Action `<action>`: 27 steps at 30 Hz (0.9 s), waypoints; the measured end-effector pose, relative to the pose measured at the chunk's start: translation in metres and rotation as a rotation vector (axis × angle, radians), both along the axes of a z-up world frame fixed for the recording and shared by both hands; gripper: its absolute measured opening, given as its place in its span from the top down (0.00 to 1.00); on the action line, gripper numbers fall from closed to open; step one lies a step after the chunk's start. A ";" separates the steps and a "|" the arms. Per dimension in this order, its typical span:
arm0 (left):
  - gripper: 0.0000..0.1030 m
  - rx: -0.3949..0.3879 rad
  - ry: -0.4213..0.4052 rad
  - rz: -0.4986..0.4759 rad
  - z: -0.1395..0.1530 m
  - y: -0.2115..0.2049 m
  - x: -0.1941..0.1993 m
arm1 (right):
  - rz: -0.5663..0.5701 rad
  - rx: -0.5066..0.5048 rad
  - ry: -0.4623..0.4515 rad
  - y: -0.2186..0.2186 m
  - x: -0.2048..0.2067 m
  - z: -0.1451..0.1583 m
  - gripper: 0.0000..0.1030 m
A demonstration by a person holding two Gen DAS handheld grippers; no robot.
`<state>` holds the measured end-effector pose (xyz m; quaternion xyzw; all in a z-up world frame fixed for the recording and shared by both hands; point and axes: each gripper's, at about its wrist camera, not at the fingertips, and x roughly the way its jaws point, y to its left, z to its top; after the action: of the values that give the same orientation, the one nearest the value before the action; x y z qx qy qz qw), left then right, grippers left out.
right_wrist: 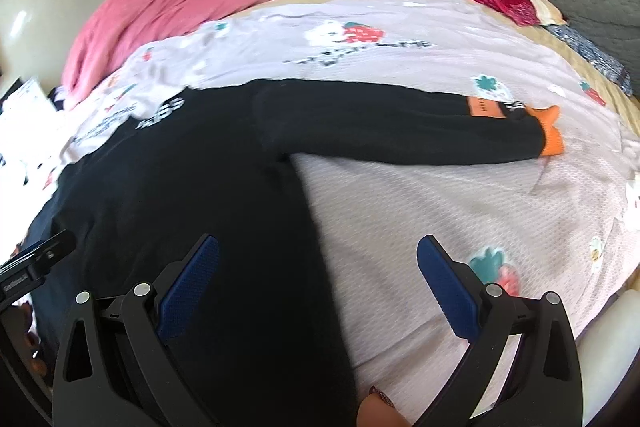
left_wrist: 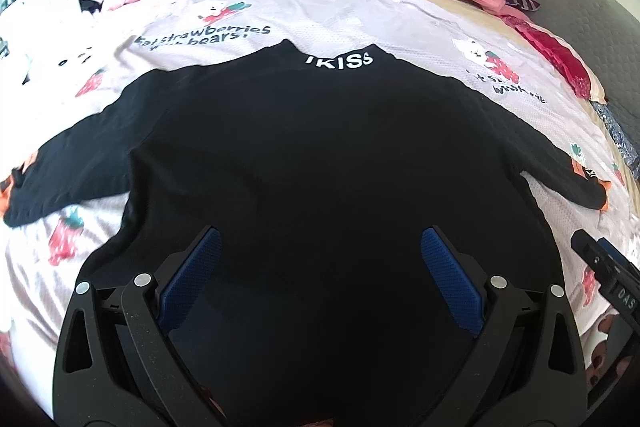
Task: Fold small clothes
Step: 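Move the right gripper to the sleeve and grasp its orange cuff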
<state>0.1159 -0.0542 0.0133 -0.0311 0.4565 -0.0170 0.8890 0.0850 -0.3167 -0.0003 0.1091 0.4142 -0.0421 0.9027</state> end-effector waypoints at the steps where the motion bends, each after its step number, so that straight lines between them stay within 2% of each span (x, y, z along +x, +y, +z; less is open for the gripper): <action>1: 0.09 0.000 0.001 -0.004 0.000 -0.001 0.003 | -0.017 0.002 0.003 -0.006 0.003 -0.001 0.04; 13: 0.09 -0.010 0.021 0.001 -0.001 0.000 0.048 | -0.262 0.047 0.032 -0.089 0.037 -0.013 0.04; 21: 0.09 -0.021 0.044 0.019 -0.005 0.003 0.084 | -0.383 0.078 0.029 -0.132 0.051 -0.013 0.04; 27: 0.09 -0.028 0.071 -0.008 -0.008 -0.003 0.110 | -0.458 0.117 0.052 -0.162 0.063 -0.024 0.04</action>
<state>0.2258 -0.0569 0.0056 -0.0423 0.4878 -0.0259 0.8716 0.1482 -0.4785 -0.0241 0.2512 0.4034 -0.2246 0.8507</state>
